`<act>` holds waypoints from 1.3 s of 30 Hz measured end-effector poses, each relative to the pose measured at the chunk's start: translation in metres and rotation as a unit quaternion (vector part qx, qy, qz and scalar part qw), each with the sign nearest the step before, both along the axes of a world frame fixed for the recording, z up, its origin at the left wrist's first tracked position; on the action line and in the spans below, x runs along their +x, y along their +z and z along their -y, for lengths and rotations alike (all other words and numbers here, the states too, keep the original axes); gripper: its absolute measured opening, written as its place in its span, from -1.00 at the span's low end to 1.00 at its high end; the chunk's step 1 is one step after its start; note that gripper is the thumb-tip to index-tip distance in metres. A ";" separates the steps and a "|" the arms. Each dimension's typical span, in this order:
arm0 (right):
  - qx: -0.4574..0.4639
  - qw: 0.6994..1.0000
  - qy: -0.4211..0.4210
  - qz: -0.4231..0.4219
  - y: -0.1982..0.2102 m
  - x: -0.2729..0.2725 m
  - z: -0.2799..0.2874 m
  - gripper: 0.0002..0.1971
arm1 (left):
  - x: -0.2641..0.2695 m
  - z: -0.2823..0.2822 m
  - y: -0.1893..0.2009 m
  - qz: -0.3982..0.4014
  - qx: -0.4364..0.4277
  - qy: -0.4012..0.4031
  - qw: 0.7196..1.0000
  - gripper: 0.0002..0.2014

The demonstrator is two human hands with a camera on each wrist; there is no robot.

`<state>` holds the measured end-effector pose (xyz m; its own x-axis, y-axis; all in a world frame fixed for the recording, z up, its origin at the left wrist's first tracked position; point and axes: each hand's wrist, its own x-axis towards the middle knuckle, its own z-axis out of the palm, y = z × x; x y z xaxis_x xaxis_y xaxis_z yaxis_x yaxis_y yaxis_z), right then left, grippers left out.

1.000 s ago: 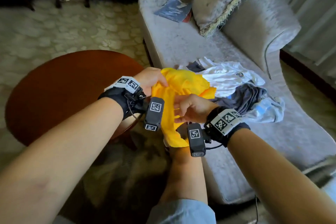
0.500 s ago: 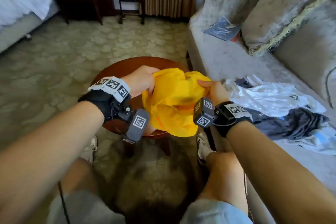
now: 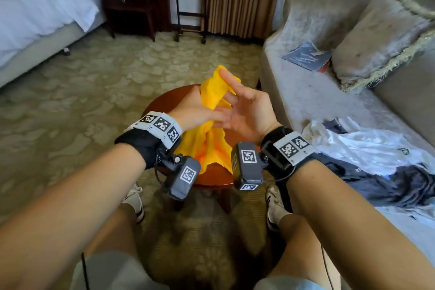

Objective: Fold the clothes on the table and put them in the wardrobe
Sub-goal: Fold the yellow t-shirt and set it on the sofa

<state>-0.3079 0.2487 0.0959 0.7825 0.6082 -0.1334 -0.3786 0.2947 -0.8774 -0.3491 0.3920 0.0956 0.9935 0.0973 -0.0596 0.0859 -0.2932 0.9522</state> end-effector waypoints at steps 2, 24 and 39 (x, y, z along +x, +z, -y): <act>-0.042 0.999 0.011 0.019 0.002 0.002 0.004 -0.57 | 0.000 -0.005 -0.002 0.008 0.020 0.034 0.999 -0.43; -0.298 0.942 -0.058 0.143 -0.008 -0.002 0.024 -0.49 | -0.034 -0.018 0.022 -0.011 -0.202 0.032 0.979 -0.64; -0.142 0.964 -0.112 0.193 0.067 -0.068 0.042 -0.80 | -0.078 -0.015 0.062 0.004 -0.064 0.013 0.998 -0.22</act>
